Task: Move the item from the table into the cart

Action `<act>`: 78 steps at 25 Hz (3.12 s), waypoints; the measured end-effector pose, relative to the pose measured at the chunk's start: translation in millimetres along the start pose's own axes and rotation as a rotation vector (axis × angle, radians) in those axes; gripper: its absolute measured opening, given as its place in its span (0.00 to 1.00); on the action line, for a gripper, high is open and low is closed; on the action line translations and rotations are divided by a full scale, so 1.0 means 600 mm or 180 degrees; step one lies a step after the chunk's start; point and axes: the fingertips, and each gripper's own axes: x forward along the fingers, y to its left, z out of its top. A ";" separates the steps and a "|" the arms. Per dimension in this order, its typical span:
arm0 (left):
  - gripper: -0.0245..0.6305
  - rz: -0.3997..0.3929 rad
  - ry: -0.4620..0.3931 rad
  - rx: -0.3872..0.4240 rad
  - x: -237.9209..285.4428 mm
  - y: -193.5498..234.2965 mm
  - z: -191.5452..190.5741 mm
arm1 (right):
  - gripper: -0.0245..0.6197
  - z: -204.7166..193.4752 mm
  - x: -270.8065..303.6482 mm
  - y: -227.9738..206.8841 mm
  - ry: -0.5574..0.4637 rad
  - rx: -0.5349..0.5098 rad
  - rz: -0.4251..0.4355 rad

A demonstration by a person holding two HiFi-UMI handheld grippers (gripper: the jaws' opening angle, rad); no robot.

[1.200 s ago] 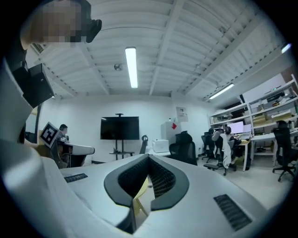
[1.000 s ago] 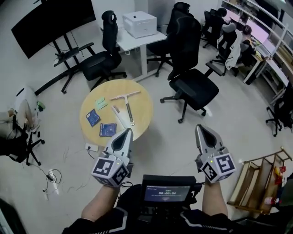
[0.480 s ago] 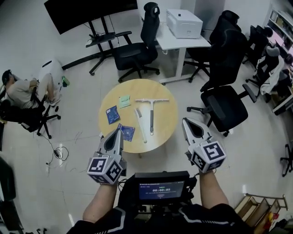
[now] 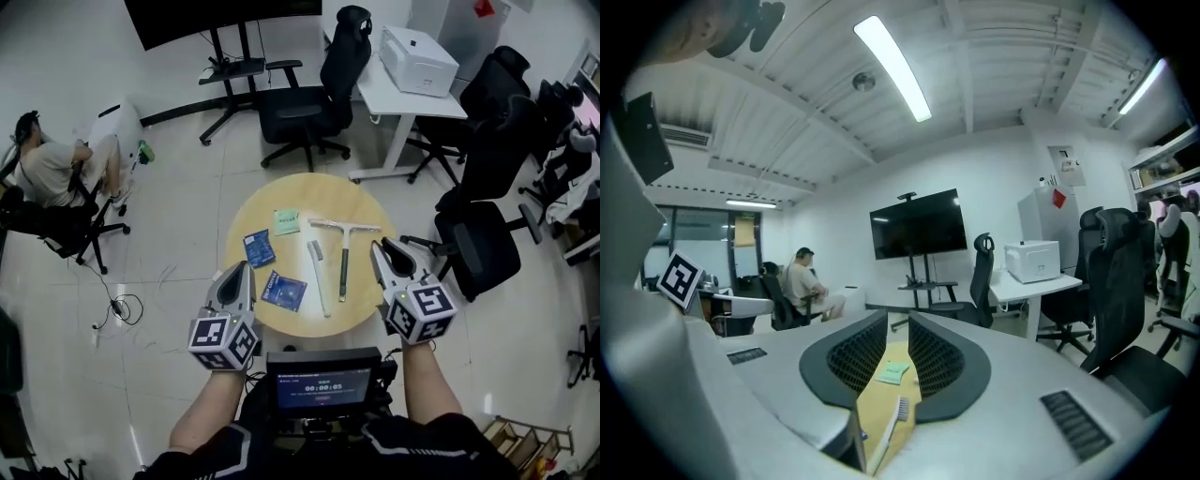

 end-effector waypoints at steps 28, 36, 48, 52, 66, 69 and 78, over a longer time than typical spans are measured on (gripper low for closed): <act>0.11 0.0046 0.1977 -0.0208 0.541 0.165 -0.365 | 0.40 -0.507 0.483 -0.255 0.2231 0.0630 -0.0811; 0.11 -0.0034 0.2291 -0.0167 0.598 0.217 -0.448 | 0.38 -0.596 0.535 -0.270 0.2416 0.0629 -0.0968; 0.11 -0.0227 0.2476 -0.0010 0.609 0.208 -0.475 | 0.18 -0.609 0.553 -0.280 0.2516 0.0726 -0.1139; 0.11 -0.0234 0.2422 -0.0022 0.605 0.203 -0.474 | 0.16 -0.606 0.544 -0.286 0.2469 0.0711 -0.1117; 0.04 -0.0412 0.1683 -0.0235 0.530 0.135 -0.325 | 0.16 -0.408 0.469 -0.247 0.1679 0.0700 -0.0964; 0.04 -0.0574 0.1407 -0.0211 0.507 0.099 -0.258 | 0.16 -0.332 0.429 -0.244 0.1356 0.0703 -0.0948; 0.04 -0.1075 0.0540 0.0362 0.427 -0.066 -0.069 | 0.16 -0.147 0.257 -0.231 0.0579 0.0493 -0.0953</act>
